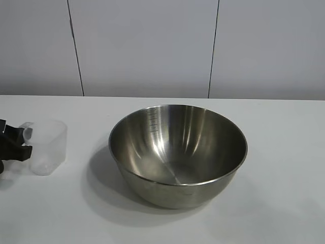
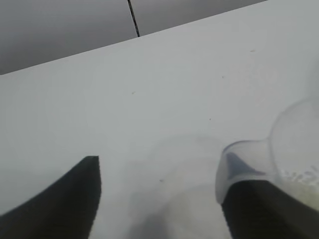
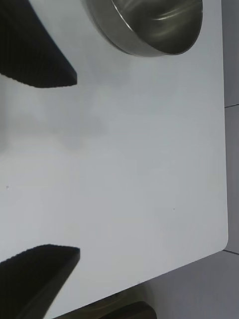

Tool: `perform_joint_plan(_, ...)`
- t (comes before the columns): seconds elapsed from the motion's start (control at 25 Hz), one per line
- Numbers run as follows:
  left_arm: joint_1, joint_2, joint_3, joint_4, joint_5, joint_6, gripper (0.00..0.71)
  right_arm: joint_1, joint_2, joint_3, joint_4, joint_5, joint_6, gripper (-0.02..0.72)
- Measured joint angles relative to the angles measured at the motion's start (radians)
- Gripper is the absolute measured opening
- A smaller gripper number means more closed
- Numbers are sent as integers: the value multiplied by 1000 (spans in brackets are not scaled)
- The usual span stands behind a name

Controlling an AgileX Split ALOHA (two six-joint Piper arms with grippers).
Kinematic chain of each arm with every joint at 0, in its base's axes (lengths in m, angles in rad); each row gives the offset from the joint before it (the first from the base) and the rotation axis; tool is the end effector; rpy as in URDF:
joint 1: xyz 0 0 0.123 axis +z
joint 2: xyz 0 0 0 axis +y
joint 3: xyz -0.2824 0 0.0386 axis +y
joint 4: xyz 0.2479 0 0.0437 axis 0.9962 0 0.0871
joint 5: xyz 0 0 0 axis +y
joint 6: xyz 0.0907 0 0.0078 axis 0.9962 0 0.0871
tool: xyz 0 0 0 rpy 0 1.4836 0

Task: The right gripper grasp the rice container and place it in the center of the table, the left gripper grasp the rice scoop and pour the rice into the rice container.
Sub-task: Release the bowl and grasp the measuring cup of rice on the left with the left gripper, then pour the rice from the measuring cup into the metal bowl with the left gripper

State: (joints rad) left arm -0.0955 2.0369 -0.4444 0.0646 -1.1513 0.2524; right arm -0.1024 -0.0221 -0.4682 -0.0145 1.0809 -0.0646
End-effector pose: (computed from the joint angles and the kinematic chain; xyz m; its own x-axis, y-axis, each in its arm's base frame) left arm 0.2831 -0.0325 0.0774 -0.2911 0.3038 -0.9072 0.2396 0.9412 0.2383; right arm -0.0055 -0.0006 0.2666 -0.4867 -0.0217 -0.8733 0.0788 0.9945 -0.0687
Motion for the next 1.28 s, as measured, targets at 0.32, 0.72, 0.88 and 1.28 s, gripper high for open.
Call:
perform_joint_plan(0.32, 0, 0, 0, 43, 0, -2, 29, 0, 0, 0, 0, 0, 0, 589)
perform_joint_plan(0.72, 0, -73, 0, 134, 1, 98, 9, 0, 0, 0, 0, 0, 0, 589)
perform_joint_plan(0.88, 0, -139, 0, 156, 1, 122, 9, 0, 0, 0, 0, 1, 0, 589)
perform_joint_plan(1.28, -50, -293, -190, 434, 152, 180, 9, 0, 0, 0, 0, 1, 0, 589)
